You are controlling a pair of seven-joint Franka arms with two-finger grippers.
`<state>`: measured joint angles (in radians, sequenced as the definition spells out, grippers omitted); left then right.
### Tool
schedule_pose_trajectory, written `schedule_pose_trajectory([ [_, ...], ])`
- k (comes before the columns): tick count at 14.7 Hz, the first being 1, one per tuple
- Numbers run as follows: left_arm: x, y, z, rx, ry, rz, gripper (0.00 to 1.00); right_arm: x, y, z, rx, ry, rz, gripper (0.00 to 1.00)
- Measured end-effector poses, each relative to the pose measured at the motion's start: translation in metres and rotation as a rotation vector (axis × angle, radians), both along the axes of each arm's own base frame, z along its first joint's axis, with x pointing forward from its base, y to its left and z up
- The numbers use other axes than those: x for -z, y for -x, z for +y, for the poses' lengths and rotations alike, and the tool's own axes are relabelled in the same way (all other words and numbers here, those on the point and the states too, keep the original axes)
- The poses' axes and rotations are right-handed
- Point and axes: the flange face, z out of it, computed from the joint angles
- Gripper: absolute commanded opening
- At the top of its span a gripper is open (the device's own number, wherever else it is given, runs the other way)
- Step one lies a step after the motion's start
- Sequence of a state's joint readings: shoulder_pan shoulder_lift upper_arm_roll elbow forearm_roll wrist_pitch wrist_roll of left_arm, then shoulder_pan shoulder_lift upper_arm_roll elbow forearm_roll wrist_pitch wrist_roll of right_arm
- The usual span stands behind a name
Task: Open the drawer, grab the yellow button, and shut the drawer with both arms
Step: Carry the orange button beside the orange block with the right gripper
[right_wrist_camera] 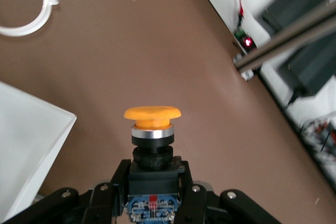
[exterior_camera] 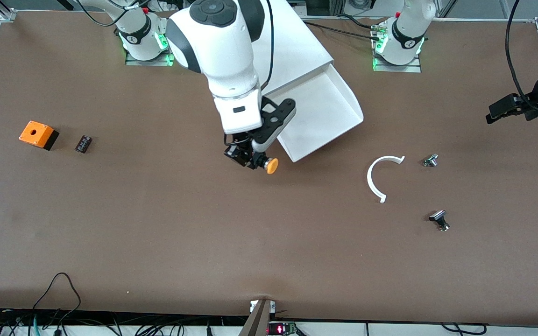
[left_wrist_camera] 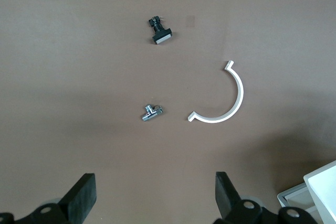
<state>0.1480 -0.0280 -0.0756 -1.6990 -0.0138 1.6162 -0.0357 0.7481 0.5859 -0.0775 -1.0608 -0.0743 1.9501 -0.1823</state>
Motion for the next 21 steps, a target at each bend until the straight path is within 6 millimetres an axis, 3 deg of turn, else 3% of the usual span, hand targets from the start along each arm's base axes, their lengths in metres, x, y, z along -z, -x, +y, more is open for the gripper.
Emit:
schedule_pose_trajectory([
  [4, 0.000, 0.000, -0.005, 0.009, 0.000, 0.001, 1.00, 0.036, -0.013, -0.030, 0.314, 0.057, 0.129, 0.16],
  [6, 0.000, 0.000, -0.005, 0.009, 0.000, 0.002, 1.00, 0.052, -0.028, -0.058, 0.425, 0.100, 0.180, 0.16],
  [9, -0.002, -0.001, -0.004, 0.008, 0.000, -0.003, 1.00, 0.072, -0.063, -0.129, 0.502, 0.153, 0.248, 0.16],
  [12, -0.006, -0.005, -0.004, 0.016, -0.028, -0.010, 1.00, 0.098, -0.089, -0.191, 0.455, 0.193, 0.311, 0.16],
  [17, -0.010, -0.009, -0.019, 0.048, -0.041, -0.012, 1.00, 0.157, -0.105, -0.273, 0.349, 0.214, 0.431, 0.16],
  [21, -0.011, -0.008, -0.038, 0.082, -0.041, -0.004, 1.00, 0.206, -0.105, -0.374, 0.253, 0.188, 0.420, 0.16],
])
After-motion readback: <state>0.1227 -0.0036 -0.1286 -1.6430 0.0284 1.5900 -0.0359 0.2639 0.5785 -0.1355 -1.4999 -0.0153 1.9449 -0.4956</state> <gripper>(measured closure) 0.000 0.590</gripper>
